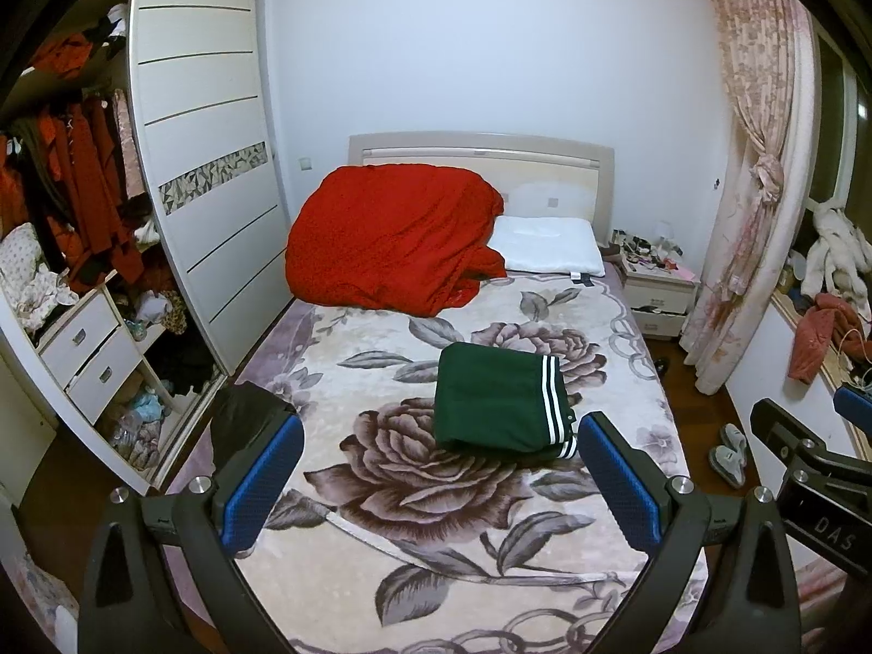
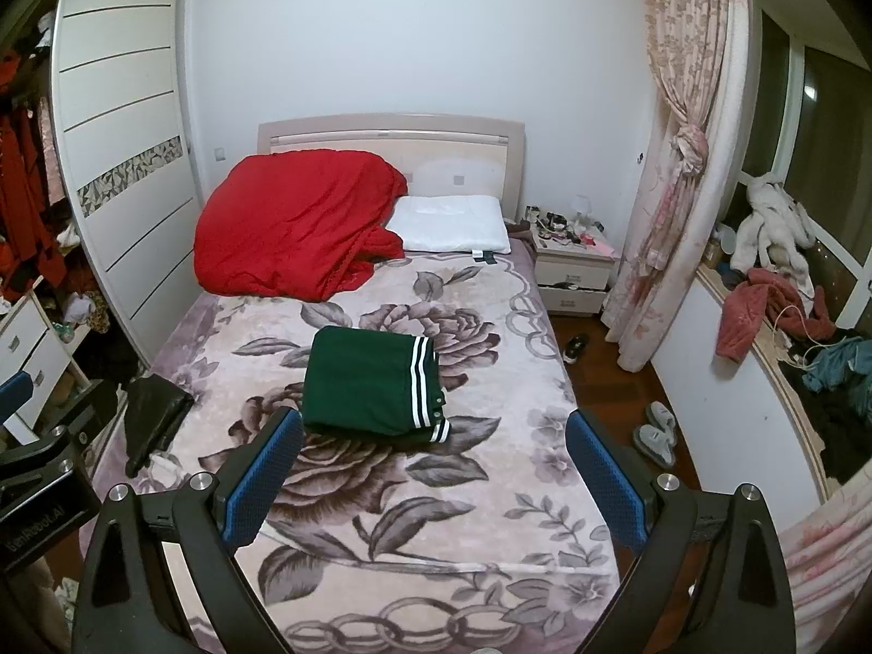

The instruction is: Fold large clothes

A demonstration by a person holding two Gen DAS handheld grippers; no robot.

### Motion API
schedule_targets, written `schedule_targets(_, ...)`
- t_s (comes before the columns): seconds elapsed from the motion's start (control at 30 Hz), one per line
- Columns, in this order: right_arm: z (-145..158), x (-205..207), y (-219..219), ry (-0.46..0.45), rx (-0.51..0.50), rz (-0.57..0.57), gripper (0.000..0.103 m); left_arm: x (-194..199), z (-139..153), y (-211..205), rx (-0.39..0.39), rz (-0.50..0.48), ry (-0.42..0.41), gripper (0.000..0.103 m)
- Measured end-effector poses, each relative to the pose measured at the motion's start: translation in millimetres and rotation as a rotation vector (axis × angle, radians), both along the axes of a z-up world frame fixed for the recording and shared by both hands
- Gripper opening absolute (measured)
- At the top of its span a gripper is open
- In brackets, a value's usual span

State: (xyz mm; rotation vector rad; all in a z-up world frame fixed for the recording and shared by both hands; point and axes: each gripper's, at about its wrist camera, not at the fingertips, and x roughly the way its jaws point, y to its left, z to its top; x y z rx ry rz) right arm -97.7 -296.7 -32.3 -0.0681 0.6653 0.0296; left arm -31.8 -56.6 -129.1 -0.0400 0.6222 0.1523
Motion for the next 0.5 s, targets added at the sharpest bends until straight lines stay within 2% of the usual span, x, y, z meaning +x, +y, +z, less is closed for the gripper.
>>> schedule_targets(0.5, 0.4, 5.1, 3.1, -0.001, 0.004, 0.002, 0.099, -1.4, 0.1, 0.7, -0.001, 0.000, -0.002, 0.103)
